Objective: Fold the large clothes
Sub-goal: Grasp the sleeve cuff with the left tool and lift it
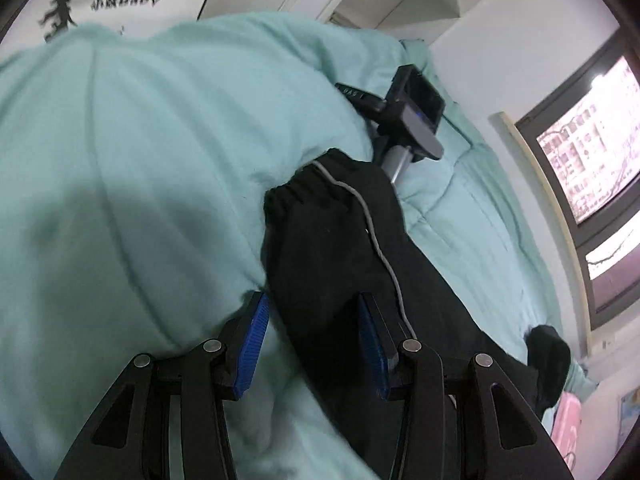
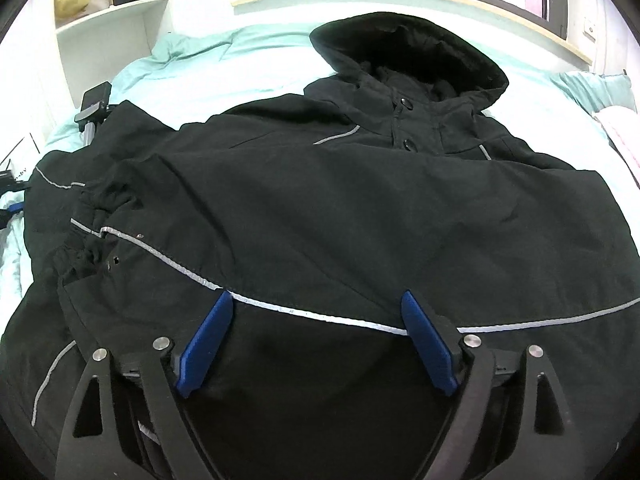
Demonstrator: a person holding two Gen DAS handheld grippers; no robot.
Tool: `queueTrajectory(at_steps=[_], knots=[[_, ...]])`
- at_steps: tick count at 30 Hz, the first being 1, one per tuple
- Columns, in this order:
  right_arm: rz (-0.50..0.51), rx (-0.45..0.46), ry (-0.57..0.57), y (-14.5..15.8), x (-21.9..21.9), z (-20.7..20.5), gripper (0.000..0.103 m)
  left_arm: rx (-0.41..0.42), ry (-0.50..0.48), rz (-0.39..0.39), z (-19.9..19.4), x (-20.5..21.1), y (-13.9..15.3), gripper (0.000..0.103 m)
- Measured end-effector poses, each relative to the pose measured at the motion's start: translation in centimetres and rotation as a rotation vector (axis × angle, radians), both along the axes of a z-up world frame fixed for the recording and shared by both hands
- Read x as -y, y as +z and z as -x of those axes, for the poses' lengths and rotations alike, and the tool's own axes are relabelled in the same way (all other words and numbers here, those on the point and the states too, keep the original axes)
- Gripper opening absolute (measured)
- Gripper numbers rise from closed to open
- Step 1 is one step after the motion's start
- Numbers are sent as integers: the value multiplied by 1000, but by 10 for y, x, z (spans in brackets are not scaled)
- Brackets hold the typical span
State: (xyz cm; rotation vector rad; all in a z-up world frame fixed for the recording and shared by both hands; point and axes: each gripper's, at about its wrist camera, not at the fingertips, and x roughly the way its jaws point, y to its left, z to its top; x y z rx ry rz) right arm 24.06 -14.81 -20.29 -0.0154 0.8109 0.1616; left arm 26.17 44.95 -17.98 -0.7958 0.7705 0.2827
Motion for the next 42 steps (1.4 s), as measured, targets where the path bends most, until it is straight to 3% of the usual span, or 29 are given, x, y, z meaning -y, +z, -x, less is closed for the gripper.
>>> queueTrajectory(at_steps=[3, 5, 6, 7, 12, 15, 19, 22, 25, 27, 34, 38, 42], knots=[[9, 5, 2, -2, -2, 0, 90, 58, 0, 14, -5, -1, -6, 53], [14, 8, 2, -2, -2, 1, 90, 75, -15, -24, -8, 2, -1, 51], [14, 8, 2, -1, -2, 1, 91, 79, -28, -65, -8, 8, 4, 31], [14, 8, 2, -2, -2, 1, 91, 81, -39, -105, -6, 14, 11, 23], [14, 7, 4, -2, -2, 1, 91, 145, 39, -275, 28, 40, 52, 19], [14, 6, 5, -2, -2, 1, 91, 82, 138, -372, 42, 45, 65, 19], [11, 6, 5, -2, -2, 0, 91, -122, 162, -365, 26, 34, 31, 18], [12, 5, 7, -2, -2, 0, 91, -89, 133, -382, 30, 38, 30, 18], [12, 4, 8, -1, -2, 0, 91, 47, 79, -356, 48, 50, 60, 18], [11, 2, 8, -1, -1, 0, 91, 117, 37, -378, 58, 67, 86, 18], [10, -8, 6, 17, 2, 15, 90, 331, -255, -426, 80, 186, 173, 17], [-50, 27, 19, 53, 19, 46, 89, 398, -428, -389, 83, 259, 189, 17], [-58, 98, 11, 94, 40, 82, 89, 388, -585, -382, 74, 339, 179, 17]])
